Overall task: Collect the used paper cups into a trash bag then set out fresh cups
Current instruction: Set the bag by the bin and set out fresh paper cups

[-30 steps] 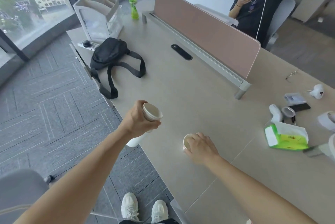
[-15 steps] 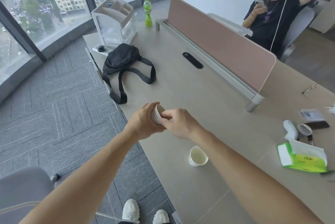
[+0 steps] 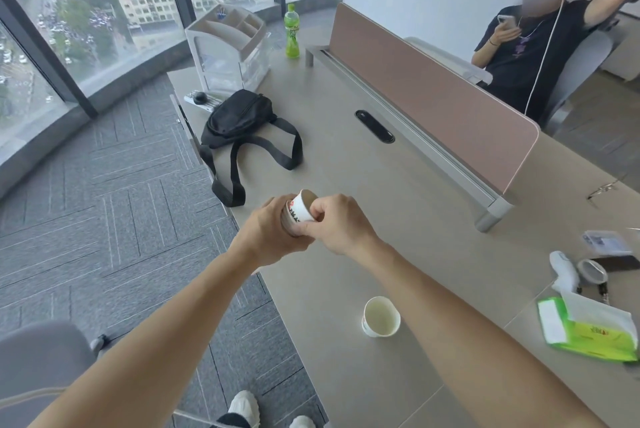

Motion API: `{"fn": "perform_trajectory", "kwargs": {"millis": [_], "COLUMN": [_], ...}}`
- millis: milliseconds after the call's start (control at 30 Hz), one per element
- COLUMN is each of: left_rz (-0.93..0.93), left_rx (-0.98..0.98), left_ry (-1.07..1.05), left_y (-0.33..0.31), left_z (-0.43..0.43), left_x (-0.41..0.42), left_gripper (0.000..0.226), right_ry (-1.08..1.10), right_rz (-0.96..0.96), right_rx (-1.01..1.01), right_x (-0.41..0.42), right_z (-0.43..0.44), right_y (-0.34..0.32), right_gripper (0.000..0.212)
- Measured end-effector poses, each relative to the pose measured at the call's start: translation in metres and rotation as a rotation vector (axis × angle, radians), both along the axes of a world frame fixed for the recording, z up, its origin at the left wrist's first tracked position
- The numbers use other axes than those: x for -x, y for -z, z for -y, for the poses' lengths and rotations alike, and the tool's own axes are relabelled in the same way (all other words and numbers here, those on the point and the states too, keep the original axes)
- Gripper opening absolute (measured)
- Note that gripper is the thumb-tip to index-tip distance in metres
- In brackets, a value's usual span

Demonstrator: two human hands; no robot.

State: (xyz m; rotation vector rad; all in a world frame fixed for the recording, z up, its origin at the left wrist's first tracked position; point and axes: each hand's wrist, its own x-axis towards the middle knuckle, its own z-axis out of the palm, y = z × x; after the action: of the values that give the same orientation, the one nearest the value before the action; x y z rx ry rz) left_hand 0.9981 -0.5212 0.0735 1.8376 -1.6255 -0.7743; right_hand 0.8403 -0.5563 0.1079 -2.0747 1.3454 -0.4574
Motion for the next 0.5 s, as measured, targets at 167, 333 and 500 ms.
{"fn": "perform_trajectory", "kwargs": {"millis": [167,333,500], "left_rz": [-0.092,-0.197,-0.278], "left_rx": [-0.043,-0.115,-0.194], "left_ry": [-0.096,-0.195,-0.235], "left_y": [0.010,0.032,0.051], "left_z": [0.009,0.023,0.061], "left_x": [-0.023,-0.050,-0.090], "left_gripper": [0.066,0.076,0.076], "right_ry": [0.049,0.165,0.085], "right_rz": [0.139,0.013,-0.260], "right_rx": [-0.015,0.087,0.058], "right_x": [-0.012,-0.039,-0.087], "right_z": [0.037,0.094,0.160], "right_y": [-0.018,0.001,0.047], "right_gripper": [0.032,0.037,0.033]}}
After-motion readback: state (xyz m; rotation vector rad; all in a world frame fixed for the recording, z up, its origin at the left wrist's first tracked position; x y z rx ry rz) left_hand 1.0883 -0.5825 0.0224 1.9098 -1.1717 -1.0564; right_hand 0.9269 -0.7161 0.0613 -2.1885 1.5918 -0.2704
